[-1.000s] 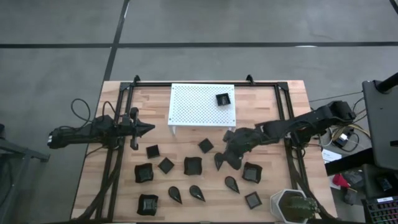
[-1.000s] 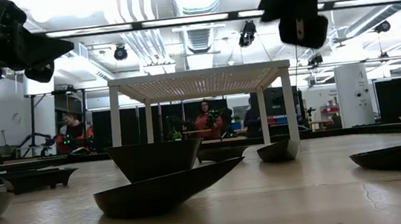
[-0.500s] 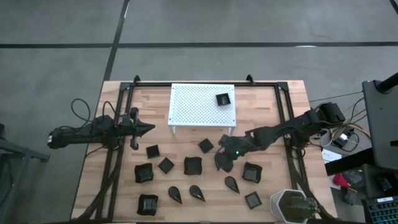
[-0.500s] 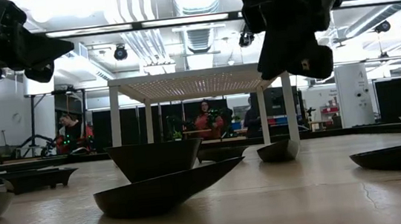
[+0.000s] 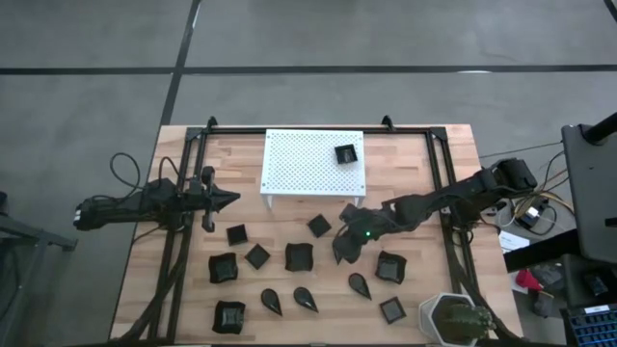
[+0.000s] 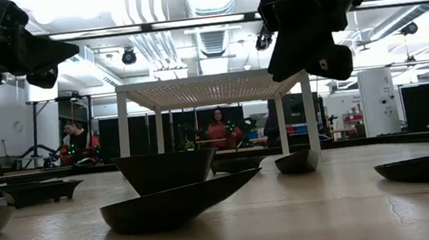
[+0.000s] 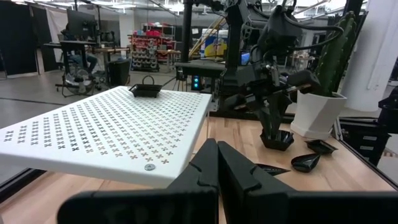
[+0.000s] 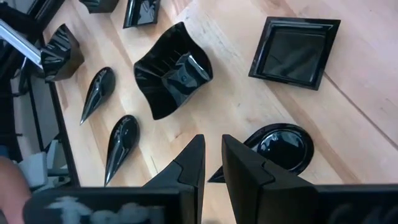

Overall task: Pick & Place Mini shaped plates
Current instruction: Stack the square plate on top of the square plate on the shelf

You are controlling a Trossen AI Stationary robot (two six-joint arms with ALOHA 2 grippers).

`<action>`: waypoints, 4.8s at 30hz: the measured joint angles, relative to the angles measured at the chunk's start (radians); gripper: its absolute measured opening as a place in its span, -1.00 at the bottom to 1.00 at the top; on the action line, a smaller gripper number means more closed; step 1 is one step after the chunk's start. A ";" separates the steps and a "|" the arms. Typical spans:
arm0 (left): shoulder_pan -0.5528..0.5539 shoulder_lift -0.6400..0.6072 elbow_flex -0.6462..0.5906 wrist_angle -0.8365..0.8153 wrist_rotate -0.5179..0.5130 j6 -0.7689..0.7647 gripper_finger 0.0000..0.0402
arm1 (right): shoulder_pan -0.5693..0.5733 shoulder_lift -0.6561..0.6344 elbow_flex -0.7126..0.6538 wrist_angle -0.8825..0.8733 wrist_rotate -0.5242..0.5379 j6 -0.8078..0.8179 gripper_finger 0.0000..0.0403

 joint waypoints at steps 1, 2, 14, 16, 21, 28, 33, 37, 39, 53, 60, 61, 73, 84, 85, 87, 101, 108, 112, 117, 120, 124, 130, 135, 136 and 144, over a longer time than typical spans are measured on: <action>0.000 0.000 0.000 0.000 0.000 0.000 -1.00 | 0.000 0.000 0.000 0.000 0.000 0.000 -0.74; 0.000 0.000 0.000 0.000 0.000 0.000 -1.00 | 0.000 0.000 0.000 0.000 0.000 0.000 -0.74; 0.000 0.000 0.000 0.000 0.001 0.000 -1.00 | 0.000 0.000 0.000 0.000 -0.001 0.012 -0.74; 0.000 0.000 0.000 0.000 0.002 0.000 -1.00 | 0.000 0.000 0.000 0.005 -0.001 0.042 -0.74; 0.000 0.000 0.000 0.000 0.004 0.000 -1.00 | 0.000 -0.001 0.000 -0.001 0.000 0.095 -0.74; 0.000 0.000 0.000 0.000 0.003 0.000 -1.00 | -0.008 0.002 0.000 -0.002 0.114 0.155 -0.72; 0.000 0.000 0.000 0.000 0.003 0.000 -1.00 | -0.008 0.019 0.001 0.003 0.181 0.178 -0.56; 0.000 0.000 0.000 -0.001 -0.001 0.000 -1.00 | -0.008 0.092 0.001 0.022 0.171 0.193 -0.38; 0.000 0.000 0.000 -0.002 -0.002 0.000 -1.00 | -0.009 0.128 0.005 0.046 0.175 0.195 -0.31; 0.000 0.000 0.000 -0.006 0.000 0.000 -1.00 | -0.046 0.222 0.021 0.059 0.229 0.205 -0.29; 0.000 0.000 0.000 -0.008 0.000 0.000 -1.00 | -0.065 0.218 0.018 0.057 0.262 0.180 -0.36; 0.000 0.000 0.000 -0.008 0.000 0.000 -1.00 | -0.068 0.218 0.018 0.059 0.262 0.180 -0.36; 0.000 0.000 0.000 -0.008 0.001 0.000 -1.00 | -0.050 0.218 0.017 0.111 0.313 0.194 -0.37; 0.000 0.000 0.000 -0.007 0.004 0.000 -1.00 | -0.017 0.283 0.023 0.150 0.314 0.218 -0.38; 0.000 0.000 0.000 -0.009 0.004 0.000 -1.00 | -0.017 0.292 0.023 0.145 0.313 0.213 -0.38; 0.000 0.001 0.000 -0.016 0.004 0.000 -1.00 | -0.018 0.294 0.027 0.148 0.313 0.213 -0.39; 0.000 0.003 0.000 -0.023 -0.001 0.000 -1.00 | 0.027 0.288 0.084 0.127 0.277 -0.378 -0.44; 0.000 0.003 0.000 -0.023 -0.001 0.000 -1.00 | 0.040 0.291 0.107 0.038 0.283 -0.855 -0.55; 0.000 0.003 0.000 -0.023 0.000 0.000 -1.00 | 0.039 0.291 0.103 0.044 0.285 -0.964 -0.61; 0.000 0.003 0.000 -0.023 0.000 0.000 -1.00 | 0.036 0.291 0.103 0.057 0.285 -1.073 -0.66; 0.000 0.003 0.000 -0.023 0.000 0.000 -1.00 | 0.029 0.313 0.103 0.075 0.285 -1.078 -0.66; 0.000 0.003 0.000 -0.023 0.000 0.000 -1.00 | 0.026 0.366 0.108 0.087 0.287 -1.090 -0.63; 0.000 0.003 0.000 -0.025 0.001 0.000 -1.00 | 0.026 0.377 0.144 0.075 0.312 -1.098 -0.67; 0.000 0.003 0.000 -0.026 0.004 0.000 -1.00 | 0.026 0.379 0.145 0.075 0.312 -1.195 -0.71; 0.000 0.003 0.000 -0.026 0.004 0.000 -1.00 | 0.026 0.379 0.141 0.074 0.312 -1.213 -0.71; 0.000 0.003 0.000 -0.026 0.003 0.000 -1.00 | 0.017 0.381 0.130 0.074 0.312 -1.289 -0.69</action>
